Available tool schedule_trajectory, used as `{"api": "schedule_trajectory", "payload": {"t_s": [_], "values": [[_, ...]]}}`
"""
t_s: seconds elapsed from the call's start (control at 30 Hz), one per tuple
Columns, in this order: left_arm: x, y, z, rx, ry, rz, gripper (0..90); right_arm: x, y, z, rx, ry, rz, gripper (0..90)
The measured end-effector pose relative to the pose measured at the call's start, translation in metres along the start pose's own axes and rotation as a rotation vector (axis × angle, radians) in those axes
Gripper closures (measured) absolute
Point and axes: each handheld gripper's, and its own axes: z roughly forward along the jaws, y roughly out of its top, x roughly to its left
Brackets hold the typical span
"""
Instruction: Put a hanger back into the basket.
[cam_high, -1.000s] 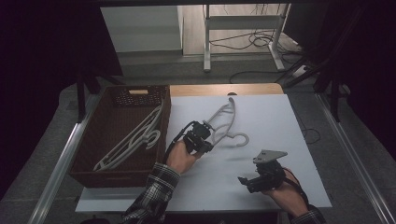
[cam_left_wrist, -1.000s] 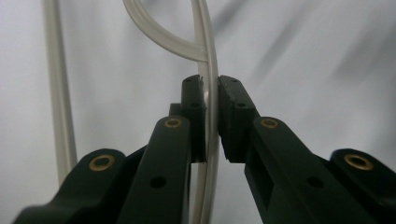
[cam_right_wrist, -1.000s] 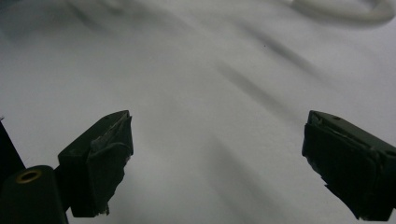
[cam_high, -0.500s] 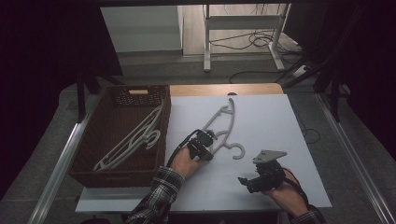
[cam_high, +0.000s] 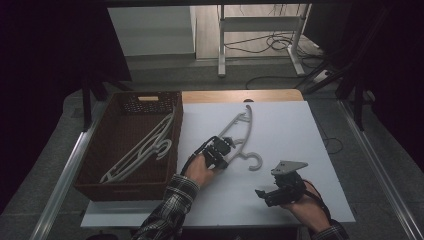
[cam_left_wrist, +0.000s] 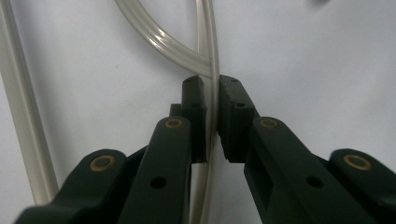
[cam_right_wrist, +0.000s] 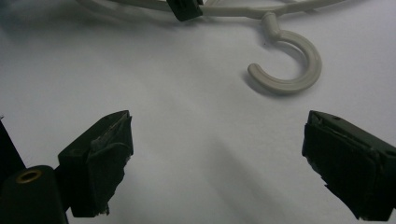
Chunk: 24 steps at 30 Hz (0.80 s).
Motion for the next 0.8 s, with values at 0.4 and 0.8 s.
{"api": "schedule_trajectory", "payload": {"t_s": [0.4, 0.8], "values": [[-0.002, 0.015, -0.058, -0.096, -0.03, 0.052, 82.7, 0.001, 0.0, 0.0, 0.003, 0.001, 0.0, 9.3], [0.012, 0.007, -0.138, -0.165, -0.113, 0.06, 82.5, 0.0, 0.0, 0.0, 0.004, -0.002, -0.002, 9.2]]}}
